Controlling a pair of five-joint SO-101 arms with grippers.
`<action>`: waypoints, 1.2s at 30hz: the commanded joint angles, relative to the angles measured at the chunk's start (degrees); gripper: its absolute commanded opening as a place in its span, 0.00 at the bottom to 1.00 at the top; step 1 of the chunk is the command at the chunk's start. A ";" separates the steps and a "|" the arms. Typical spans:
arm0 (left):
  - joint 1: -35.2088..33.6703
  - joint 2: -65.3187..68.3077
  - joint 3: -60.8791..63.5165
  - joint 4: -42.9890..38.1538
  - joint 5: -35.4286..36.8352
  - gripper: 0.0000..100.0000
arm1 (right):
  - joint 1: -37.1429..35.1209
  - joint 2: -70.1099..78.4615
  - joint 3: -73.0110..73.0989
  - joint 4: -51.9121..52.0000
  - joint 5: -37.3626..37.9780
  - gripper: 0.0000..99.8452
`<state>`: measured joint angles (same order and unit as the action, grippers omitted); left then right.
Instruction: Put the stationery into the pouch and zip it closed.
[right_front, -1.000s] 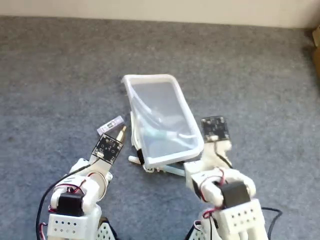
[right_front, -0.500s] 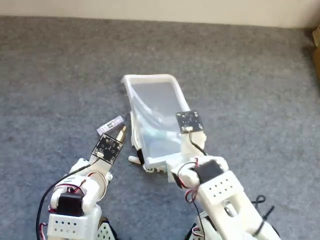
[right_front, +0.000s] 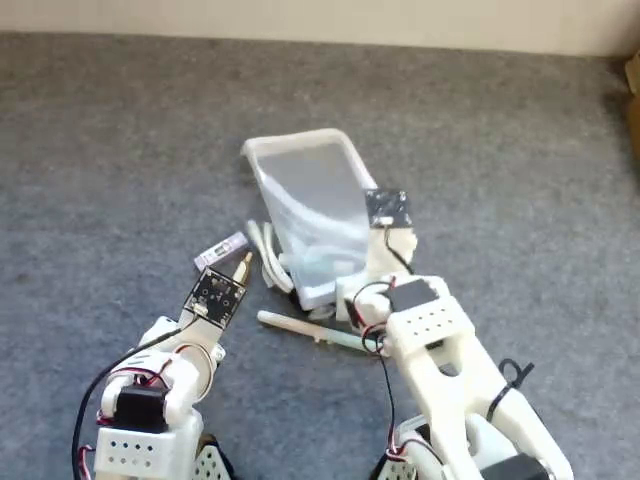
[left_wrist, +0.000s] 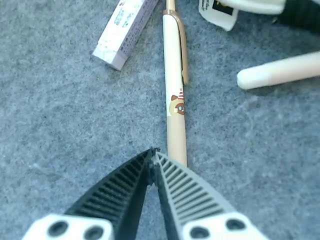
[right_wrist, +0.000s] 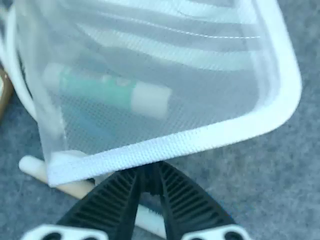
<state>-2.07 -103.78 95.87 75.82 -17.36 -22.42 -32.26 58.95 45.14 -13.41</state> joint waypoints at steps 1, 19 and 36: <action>-0.66 -0.75 1.27 0.26 -0.26 0.01 | 2.86 3.03 -6.29 -5.49 -0.35 0.00; -0.66 -0.75 1.27 0.26 -0.26 0.01 | 11.30 23.25 -25.98 -12.97 -8.53 0.00; -0.66 -0.75 1.27 0.26 -0.26 0.01 | 5.14 18.42 -34.24 12.70 -18.81 0.20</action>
<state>-2.07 -103.78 95.87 75.82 -17.36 -13.98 -8.44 31.52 48.48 -28.18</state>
